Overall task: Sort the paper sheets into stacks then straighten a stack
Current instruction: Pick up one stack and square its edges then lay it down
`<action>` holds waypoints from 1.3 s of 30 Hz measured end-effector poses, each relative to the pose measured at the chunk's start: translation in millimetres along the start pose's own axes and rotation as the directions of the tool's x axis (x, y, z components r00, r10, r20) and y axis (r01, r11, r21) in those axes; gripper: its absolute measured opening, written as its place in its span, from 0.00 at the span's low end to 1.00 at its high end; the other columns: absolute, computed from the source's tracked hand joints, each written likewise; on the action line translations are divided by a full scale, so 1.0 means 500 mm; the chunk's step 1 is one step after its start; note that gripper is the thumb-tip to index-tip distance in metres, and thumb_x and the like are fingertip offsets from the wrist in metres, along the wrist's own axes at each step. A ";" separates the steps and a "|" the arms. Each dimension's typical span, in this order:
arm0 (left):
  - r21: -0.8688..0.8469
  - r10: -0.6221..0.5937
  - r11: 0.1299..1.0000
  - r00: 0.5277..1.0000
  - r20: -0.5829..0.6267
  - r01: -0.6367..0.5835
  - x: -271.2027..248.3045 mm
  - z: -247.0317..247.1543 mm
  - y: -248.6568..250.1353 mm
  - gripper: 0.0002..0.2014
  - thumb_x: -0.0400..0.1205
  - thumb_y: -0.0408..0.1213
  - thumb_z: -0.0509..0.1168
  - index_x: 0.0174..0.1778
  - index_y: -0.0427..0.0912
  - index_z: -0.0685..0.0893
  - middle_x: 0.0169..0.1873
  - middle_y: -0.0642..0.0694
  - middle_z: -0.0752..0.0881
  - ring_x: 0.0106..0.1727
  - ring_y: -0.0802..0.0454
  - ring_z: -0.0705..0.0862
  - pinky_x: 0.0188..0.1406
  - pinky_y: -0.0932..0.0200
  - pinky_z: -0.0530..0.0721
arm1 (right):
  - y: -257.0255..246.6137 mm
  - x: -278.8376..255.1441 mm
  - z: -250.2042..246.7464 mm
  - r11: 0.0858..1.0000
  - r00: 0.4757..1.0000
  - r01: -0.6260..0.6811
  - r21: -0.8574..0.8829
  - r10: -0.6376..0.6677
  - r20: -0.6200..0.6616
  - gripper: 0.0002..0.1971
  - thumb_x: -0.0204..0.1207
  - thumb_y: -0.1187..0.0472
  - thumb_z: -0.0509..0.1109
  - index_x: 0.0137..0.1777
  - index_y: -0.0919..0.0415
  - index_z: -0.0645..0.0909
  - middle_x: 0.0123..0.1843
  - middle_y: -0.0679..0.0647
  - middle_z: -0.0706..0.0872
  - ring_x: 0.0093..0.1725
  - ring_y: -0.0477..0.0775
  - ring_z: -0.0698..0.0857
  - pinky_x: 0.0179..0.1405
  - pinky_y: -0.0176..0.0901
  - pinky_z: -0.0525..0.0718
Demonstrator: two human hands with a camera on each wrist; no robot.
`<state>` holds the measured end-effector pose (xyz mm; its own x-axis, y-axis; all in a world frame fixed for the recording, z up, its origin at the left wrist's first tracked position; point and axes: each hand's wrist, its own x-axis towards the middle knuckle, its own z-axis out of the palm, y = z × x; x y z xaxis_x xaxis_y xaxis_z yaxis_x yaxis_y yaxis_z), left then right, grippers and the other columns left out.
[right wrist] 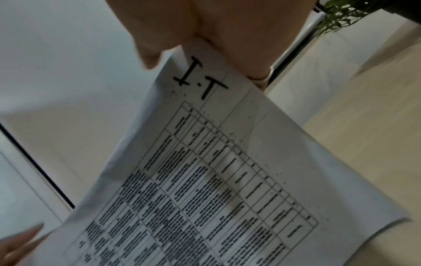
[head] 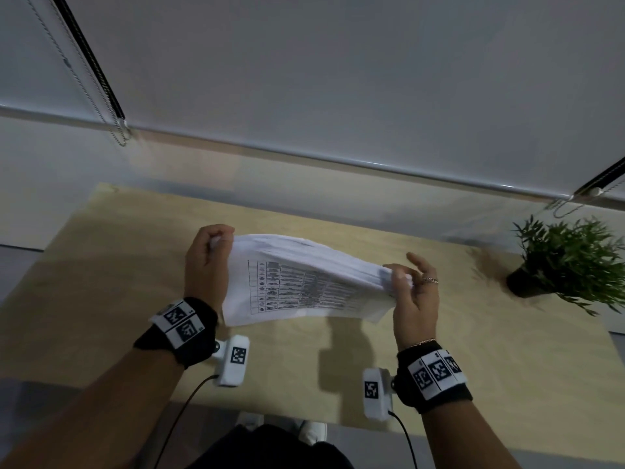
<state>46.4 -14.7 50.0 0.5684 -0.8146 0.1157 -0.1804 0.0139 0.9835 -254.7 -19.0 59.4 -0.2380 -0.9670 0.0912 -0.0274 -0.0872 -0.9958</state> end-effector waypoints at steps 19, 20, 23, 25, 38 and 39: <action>0.050 -0.059 0.998 0.966 0.251 0.047 -0.042 -0.028 -0.050 0.14 0.69 0.41 0.79 0.45 0.38 0.87 0.35 0.58 0.90 0.36 0.65 0.86 0.36 0.69 0.82 | 0.085 -0.040 -0.034 0.951 0.996 -0.085 -0.298 0.085 -0.012 0.25 0.65 0.67 0.83 0.60 0.58 0.78 0.44 0.46 0.86 0.41 0.37 0.87 0.40 0.26 0.82; 0.054 -0.063 0.997 0.964 0.259 0.051 -0.042 -0.022 -0.052 0.11 0.70 0.41 0.78 0.43 0.40 0.88 0.33 0.59 0.90 0.35 0.66 0.86 0.36 0.70 0.81 | 0.085 -0.036 -0.031 0.940 0.996 -0.090 -0.329 0.093 -0.006 0.22 0.66 0.66 0.83 0.58 0.58 0.80 0.43 0.45 0.87 0.41 0.40 0.87 0.39 0.23 0.81; 0.044 -0.040 0.999 0.973 0.229 0.031 -0.038 -0.007 -0.033 0.06 0.75 0.33 0.77 0.35 0.43 0.86 0.28 0.59 0.88 0.31 0.62 0.83 0.33 0.68 0.79 | 0.064 -0.021 -0.023 0.902 0.998 -0.059 -0.427 0.060 -0.011 0.08 0.69 0.62 0.81 0.42 0.59 0.83 0.35 0.42 0.84 0.35 0.37 0.84 0.32 0.20 0.74; 0.029 0.024 0.999 0.979 0.200 -0.030 -0.036 -0.005 -0.018 0.07 0.76 0.31 0.76 0.34 0.41 0.86 0.27 0.57 0.87 0.29 0.60 0.82 0.32 0.68 0.79 | 0.050 -0.017 -0.024 0.919 0.999 -0.014 -0.395 -0.003 -0.042 0.08 0.69 0.63 0.81 0.40 0.59 0.83 0.35 0.43 0.85 0.34 0.33 0.84 0.32 0.22 0.76; 0.111 -0.177 0.982 0.957 0.230 0.155 -0.028 0.002 -0.028 0.10 0.72 0.33 0.80 0.40 0.53 0.89 0.32 0.67 0.91 0.34 0.71 0.88 0.35 0.69 0.84 | 0.053 -0.009 -0.027 0.976 0.995 -0.090 -0.199 0.079 -0.062 0.08 0.74 0.69 0.76 0.52 0.61 0.85 0.43 0.43 0.88 0.37 0.30 0.87 0.33 0.21 0.82; 0.103 -0.162 0.985 0.959 0.234 0.141 -0.028 0.001 -0.025 0.11 0.71 0.32 0.80 0.41 0.53 0.88 0.32 0.67 0.91 0.34 0.71 0.88 0.33 0.72 0.83 | 0.051 -0.009 -0.030 0.979 0.996 -0.078 -0.189 0.066 -0.066 0.09 0.74 0.69 0.76 0.53 0.61 0.85 0.44 0.44 0.88 0.38 0.29 0.87 0.35 0.23 0.83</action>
<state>40.5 -3.7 36.3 0.3860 -0.9189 -0.0809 -0.1799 -0.1610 0.9704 -268.9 -13.1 33.5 -0.3026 -0.9528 0.0251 -0.1922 0.0352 -0.9807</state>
